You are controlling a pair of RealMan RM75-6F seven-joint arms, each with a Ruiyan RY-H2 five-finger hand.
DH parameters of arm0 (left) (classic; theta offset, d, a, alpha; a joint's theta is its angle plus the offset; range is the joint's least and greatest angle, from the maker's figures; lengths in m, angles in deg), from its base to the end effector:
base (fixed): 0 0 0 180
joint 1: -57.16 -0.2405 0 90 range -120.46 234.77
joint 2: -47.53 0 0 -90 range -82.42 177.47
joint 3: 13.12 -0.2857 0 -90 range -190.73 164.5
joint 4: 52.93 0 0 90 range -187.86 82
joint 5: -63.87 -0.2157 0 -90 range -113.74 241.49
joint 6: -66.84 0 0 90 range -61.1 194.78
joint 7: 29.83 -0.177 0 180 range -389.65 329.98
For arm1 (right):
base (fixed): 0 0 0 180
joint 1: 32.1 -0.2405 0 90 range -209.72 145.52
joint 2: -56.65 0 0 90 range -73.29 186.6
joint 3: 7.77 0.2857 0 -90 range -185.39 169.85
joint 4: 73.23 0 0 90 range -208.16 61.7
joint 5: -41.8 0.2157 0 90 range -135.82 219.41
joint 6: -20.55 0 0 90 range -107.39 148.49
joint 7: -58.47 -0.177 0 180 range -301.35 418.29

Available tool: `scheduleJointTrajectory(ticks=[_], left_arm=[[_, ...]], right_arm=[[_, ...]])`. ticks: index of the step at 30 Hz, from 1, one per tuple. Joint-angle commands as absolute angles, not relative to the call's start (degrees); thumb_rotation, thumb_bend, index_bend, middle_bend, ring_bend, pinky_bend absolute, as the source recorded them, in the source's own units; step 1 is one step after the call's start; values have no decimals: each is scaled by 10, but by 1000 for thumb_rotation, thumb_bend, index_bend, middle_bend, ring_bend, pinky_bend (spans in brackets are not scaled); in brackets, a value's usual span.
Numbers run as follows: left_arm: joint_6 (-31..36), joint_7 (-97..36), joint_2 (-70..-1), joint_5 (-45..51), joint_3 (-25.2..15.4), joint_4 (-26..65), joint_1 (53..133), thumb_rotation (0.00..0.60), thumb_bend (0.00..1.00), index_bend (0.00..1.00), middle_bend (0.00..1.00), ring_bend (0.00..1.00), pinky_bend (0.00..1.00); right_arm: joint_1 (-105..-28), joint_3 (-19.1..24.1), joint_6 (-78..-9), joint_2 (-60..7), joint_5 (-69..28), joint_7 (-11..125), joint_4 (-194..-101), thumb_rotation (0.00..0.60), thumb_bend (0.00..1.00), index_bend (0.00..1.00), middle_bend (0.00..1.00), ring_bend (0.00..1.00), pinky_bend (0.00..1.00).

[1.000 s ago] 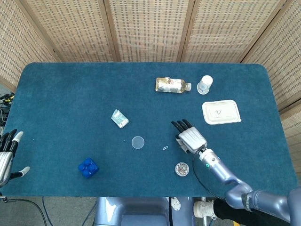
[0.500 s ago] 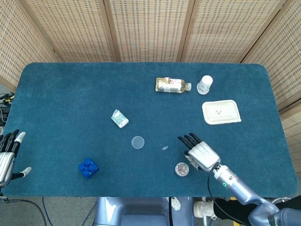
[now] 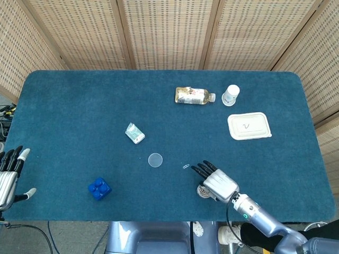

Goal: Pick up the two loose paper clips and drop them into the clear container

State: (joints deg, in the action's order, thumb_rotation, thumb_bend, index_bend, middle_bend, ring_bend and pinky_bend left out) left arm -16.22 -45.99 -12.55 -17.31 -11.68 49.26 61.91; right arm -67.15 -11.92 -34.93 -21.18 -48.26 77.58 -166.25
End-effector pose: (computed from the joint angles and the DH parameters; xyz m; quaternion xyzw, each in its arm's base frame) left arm -0.3272 0.2073 0.1692 -0.6218 -0.3701 -0.2998 0.6217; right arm -0.2009 -0.2907 -0.0208 0.8651 -0.2447 0.3011 0.3180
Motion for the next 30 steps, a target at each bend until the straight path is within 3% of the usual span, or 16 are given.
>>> scheduleJointTrajectory(ticks=[1, 18, 19, 23, 30], left_arm=[[-161, -458, -125, -171, -116, 492, 620, 600, 40, 0, 0, 0, 0], [-160, -449, -121, -169, -115, 489, 619, 600, 40, 0, 0, 0, 0], [-160, -450, -121, -169, -115, 489, 619, 600, 40, 0, 0, 0, 0], [-160, -452, -122, -169, -116, 490, 619, 600, 40, 0, 0, 0, 0], [-158, -452, -122, -167, -116, 489, 620, 600, 40, 0, 0, 0, 0]], right_arm=[[-679, -109, -337, -225, -470, 792, -1657, 600, 471, 647, 25, 0, 0], [-673, -112, -327, -226, -451, 814, -1650, 600, 469, 637, 25, 0, 0], [-673, -113, -327, -226, -452, 814, -1650, 600, 443, 607, 25, 0, 0], [-668, -110, -338, -229, -453, 817, -1648, 600, 166, 412, 26, 0, 0], [-665, -107, -344, -225, -451, 827, -1656, 600, 126, 351, 26, 0, 0]])
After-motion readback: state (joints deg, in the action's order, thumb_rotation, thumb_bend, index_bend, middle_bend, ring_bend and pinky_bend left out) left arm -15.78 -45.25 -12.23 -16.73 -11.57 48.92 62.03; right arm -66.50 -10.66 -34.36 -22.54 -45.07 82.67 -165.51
